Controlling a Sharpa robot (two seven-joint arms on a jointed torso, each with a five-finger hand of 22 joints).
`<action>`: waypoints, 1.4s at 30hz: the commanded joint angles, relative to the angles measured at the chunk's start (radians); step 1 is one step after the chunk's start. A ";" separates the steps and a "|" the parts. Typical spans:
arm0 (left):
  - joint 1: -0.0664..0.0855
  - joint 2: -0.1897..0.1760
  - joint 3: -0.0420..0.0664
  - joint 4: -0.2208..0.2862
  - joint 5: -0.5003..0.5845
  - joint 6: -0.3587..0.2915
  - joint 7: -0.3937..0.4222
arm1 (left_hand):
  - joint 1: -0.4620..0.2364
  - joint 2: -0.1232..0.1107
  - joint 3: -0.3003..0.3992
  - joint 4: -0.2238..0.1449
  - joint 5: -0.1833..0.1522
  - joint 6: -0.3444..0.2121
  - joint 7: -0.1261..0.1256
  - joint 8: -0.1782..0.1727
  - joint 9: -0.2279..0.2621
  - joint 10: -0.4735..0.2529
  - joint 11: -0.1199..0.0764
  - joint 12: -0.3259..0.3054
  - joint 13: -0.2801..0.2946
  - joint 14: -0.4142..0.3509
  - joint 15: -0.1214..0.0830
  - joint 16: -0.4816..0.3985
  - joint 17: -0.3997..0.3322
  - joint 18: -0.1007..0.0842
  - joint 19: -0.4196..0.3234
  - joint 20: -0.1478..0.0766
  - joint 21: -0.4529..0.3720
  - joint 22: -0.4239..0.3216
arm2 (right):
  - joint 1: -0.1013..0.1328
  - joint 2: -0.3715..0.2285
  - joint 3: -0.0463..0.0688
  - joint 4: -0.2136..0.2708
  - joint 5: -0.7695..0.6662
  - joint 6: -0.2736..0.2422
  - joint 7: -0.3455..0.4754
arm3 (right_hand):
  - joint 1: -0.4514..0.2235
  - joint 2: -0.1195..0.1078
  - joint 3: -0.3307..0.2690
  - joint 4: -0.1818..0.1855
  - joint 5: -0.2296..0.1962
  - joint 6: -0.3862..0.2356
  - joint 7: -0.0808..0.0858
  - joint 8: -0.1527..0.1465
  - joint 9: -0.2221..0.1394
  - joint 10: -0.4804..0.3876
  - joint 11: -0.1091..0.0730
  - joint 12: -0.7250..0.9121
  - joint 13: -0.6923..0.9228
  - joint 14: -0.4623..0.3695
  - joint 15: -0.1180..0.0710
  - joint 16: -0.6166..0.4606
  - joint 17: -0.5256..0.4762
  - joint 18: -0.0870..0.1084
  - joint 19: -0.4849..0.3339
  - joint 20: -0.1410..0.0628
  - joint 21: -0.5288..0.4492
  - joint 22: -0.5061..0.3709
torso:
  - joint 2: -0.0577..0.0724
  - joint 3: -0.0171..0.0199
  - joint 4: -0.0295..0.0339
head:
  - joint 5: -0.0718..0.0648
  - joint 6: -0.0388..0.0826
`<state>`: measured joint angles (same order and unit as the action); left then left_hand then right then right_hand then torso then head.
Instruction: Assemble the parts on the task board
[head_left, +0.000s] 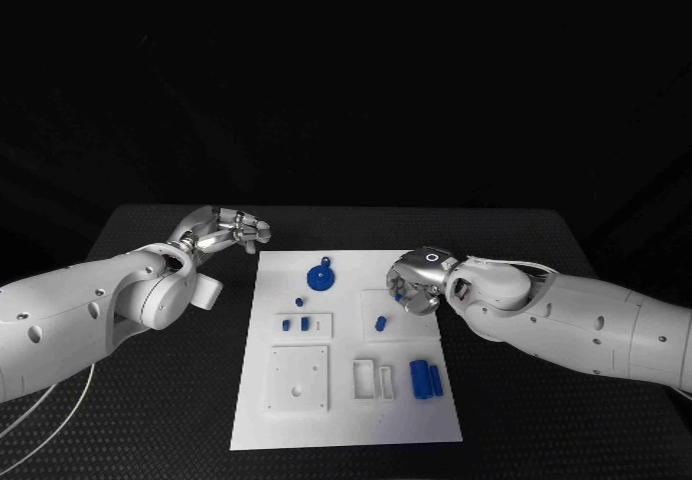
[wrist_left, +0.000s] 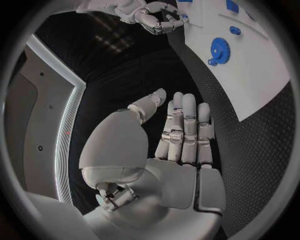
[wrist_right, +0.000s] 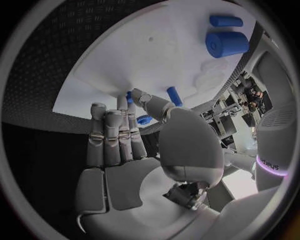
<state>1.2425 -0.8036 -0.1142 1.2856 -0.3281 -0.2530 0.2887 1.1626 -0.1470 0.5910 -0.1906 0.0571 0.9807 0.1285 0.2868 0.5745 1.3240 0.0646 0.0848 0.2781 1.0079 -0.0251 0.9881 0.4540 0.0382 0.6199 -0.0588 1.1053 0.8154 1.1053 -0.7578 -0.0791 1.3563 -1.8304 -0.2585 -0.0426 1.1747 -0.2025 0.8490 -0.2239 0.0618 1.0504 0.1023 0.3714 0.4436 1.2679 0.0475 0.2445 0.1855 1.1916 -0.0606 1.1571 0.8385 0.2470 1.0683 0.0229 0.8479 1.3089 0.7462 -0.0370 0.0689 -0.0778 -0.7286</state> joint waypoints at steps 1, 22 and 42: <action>0.001 0.000 0.001 0.002 0.008 0.014 0.005 | -0.010 -0.002 -0.002 -0.001 0.004 -0.007 -0.001 -0.007 -0.001 -0.005 0.004 -0.006 -0.001 0.001 0.006 -0.003 -0.001 -0.019 -0.006 -0.058 -0.006 -0.001 | -0.013 -0.001 -0.010 0.000 -0.055 0.035 -0.034 | 0.011 -0.003 0.011 -0.001 -0.002 0.014 -0.003 0.007 0.002 0.015 -0.003 0.003 0.005 0.012 -0.005 0.009 0.003 0.015 0.015 -0.003 0.010 0.020 | 0.000 -0.0003 0.0000 | -0.001 0.000; 0.001 0.006 0.001 -0.004 0.010 0.011 0.008 | -0.011 -0.001 -0.002 -0.001 0.005 -0.009 0.000 -0.007 -0.002 -0.006 0.004 -0.007 -0.001 0.002 0.006 -0.003 0.001 -0.018 -0.006 -0.058 -0.006 -0.001 | -0.014 -0.011 -0.006 0.029 -0.059 -0.042 -0.048 | 0.001 -0.017 0.032 -0.003 0.007 0.035 -0.011 0.013 0.006 0.046 -0.013 -0.003 0.008 0.030 -0.015 0.019 0.011 0.015 0.035 -0.015 0.024 0.018 | 0.000 -0.0004 0.0011 | -0.003 0.003; 0.001 0.005 0.001 -0.019 0.018 0.019 0.006 | -0.016 -0.003 -0.004 0.000 0.004 -0.013 0.002 -0.009 -0.003 -0.008 0.005 -0.009 -0.001 0.010 0.004 0.000 0.005 -0.017 -0.004 -0.059 -0.005 -0.001 | 0.024 -0.075 0.058 0.123 0.105 -0.005 -0.023 | -0.007 -0.023 0.040 0.006 0.020 0.037 -0.012 0.012 0.008 0.053 -0.014 -0.010 0.009 0.035 -0.016 0.017 0.014 0.015 0.040 -0.018 0.026 0.017 | 0.000 -0.0006 -0.0019 | -0.001 0.007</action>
<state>1.2425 -0.8002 -0.1142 1.2674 -0.3197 -0.2485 0.2885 1.1576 -0.1526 0.5910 -0.1906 0.0572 0.9736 0.1285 0.2819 0.5728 1.3205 0.0681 0.0811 0.2782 1.0118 -0.0211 0.9881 0.4575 0.0383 0.6199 -0.0588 1.1032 0.8156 1.1274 -0.8313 -0.0218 1.4720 -1.7964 -0.2912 -0.0820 1.1729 -0.2205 0.8847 -0.2180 0.0780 1.0797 0.0894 0.3799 0.4506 1.3106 0.0335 0.2396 0.1950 1.2223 -0.0734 1.1717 0.8508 0.2466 1.1024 0.0037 0.8671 1.3085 0.7458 -0.0376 0.0680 -0.0779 -0.7234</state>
